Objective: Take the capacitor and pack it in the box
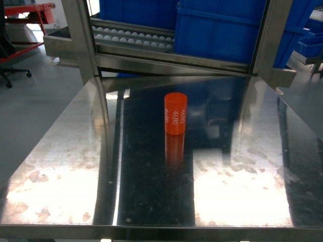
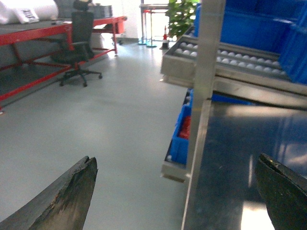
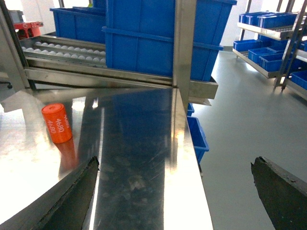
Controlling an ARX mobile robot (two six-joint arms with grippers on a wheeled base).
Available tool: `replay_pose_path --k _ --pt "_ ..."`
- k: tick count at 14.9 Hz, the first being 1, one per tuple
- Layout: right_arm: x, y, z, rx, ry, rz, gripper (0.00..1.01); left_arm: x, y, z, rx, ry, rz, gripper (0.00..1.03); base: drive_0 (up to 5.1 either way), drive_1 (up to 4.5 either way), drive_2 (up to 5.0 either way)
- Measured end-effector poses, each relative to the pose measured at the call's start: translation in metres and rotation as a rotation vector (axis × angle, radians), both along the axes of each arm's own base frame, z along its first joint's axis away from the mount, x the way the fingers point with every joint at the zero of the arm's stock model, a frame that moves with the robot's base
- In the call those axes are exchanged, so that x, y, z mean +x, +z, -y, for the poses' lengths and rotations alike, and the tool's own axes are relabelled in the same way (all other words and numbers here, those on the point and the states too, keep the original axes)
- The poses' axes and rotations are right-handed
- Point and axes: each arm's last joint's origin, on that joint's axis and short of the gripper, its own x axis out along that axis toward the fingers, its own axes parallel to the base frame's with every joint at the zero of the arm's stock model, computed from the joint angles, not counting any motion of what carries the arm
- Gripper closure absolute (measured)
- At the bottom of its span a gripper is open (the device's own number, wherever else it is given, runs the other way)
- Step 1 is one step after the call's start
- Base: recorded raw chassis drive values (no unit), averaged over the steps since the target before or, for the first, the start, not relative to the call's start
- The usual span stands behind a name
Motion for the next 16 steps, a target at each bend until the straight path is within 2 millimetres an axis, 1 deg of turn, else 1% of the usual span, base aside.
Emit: replay_pose_path --k 1,2,3,4,6,7,8,9,12,13,16 --pt "0.000 0.000 0.000 0.000 0.000 0.001 0.03 0.028 0.011 0.007 -0.015 -0.061 0.025 0.05 0.0 0.00 0.0" --pt "0.000 0.000 0.000 0.000 0.000 0.001 0.03 0.058 0.016 0.019 -0.020 -0.131 0.021 0.05 0.0 0.00 0.0" --pt "0.000 0.000 0.000 0.000 0.000 0.000 0.03 0.087 0.015 0.032 -0.021 -0.185 -0.012 0.05 0.0 0.00 0.0" --pt "0.000 0.000 0.000 0.000 0.000 0.001 0.03 0.113 0.007 0.048 -0.016 -0.233 -0.070 0.05 0.0 0.00 0.0" --pt "0.000 0.000 0.000 0.000 0.000 0.000 0.03 0.153 -0.006 0.083 -0.012 -0.317 -0.135 0.05 0.0 0.00 0.0" --pt "0.000 0.000 0.000 0.000 0.000 0.000 0.03 0.166 -0.011 0.099 -0.021 -0.350 -0.150 0.05 0.0 0.00 0.0" --pt "0.000 0.000 0.000 0.000 0.000 0.000 0.03 0.174 -0.016 0.115 -0.020 -0.386 -0.166 0.05 0.0 0.00 0.0" --pt "0.000 0.000 0.000 0.000 0.000 0.000 0.03 0.177 -0.017 0.121 -0.018 -0.402 -0.169 0.05 0.0 0.00 0.0" --pt "0.000 0.000 0.000 0.000 0.000 0.000 0.03 0.193 -0.032 0.156 -0.005 -0.485 -0.198 0.05 0.0 0.00 0.0" --pt "0.000 0.000 0.000 0.000 0.000 0.000 0.03 0.197 -0.038 0.164 -0.001 -0.500 -0.213 0.05 0.0 0.00 0.0" --pt "0.000 0.000 0.000 0.000 0.000 0.000 0.03 0.214 -0.052 0.177 0.004 -0.527 -0.243 0.05 0.0 0.00 0.0"
